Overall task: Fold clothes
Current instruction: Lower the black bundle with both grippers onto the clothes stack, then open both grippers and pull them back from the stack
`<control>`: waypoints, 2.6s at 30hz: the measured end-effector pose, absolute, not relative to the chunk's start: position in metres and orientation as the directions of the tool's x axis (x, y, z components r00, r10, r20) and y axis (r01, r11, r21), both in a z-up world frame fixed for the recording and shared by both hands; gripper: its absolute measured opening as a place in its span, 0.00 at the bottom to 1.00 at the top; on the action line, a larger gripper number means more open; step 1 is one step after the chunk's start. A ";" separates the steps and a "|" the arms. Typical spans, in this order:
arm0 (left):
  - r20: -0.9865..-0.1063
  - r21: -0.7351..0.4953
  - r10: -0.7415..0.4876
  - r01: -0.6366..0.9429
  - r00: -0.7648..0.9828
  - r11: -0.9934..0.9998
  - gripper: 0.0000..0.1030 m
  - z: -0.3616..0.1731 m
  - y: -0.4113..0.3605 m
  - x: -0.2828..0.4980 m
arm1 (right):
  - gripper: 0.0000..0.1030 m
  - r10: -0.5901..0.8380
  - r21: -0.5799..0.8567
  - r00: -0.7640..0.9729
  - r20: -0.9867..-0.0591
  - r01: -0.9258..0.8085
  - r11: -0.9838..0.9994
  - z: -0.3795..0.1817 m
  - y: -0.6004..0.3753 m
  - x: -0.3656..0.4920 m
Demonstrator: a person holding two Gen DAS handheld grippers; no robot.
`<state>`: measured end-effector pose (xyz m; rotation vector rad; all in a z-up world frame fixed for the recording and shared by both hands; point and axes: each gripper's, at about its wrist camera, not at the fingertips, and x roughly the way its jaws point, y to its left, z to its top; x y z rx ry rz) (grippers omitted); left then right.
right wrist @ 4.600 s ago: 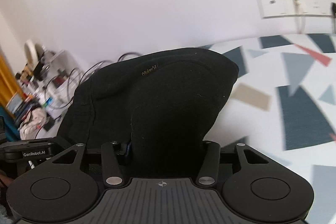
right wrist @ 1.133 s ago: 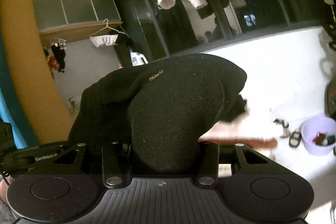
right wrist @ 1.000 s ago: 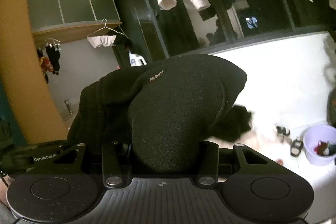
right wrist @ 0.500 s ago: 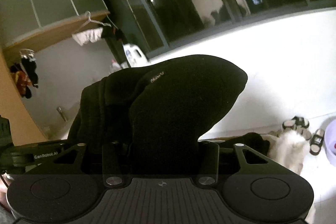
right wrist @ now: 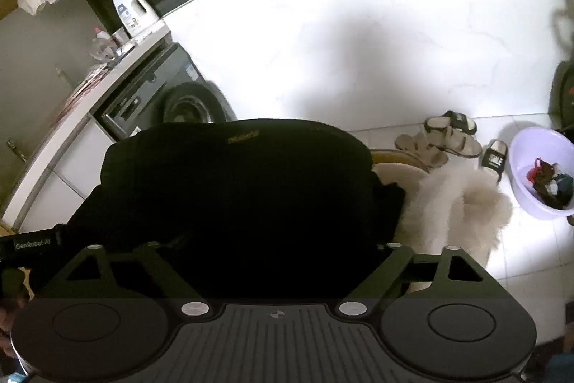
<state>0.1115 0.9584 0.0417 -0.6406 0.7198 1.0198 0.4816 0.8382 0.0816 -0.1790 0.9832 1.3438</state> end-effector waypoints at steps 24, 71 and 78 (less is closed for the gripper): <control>-0.768 -0.027 0.494 -0.792 0.407 0.610 0.91 0.052 0.919 0.176 | 0.91 0.732 0.158 -0.024 -0.681 -0.981 0.114 0.073 0.823 0.419; -0.788 0.004 0.399 -0.644 0.469 0.765 0.99 0.056 0.683 0.065 | 0.99 0.605 0.214 0.317 -0.730 -0.736 0.642 0.057 0.523 0.216; -0.788 -0.027 0.396 -0.670 0.471 0.742 0.99 0.063 0.636 0.040 | 0.99 0.589 0.207 0.320 -0.742 -0.726 0.655 0.053 0.478 0.203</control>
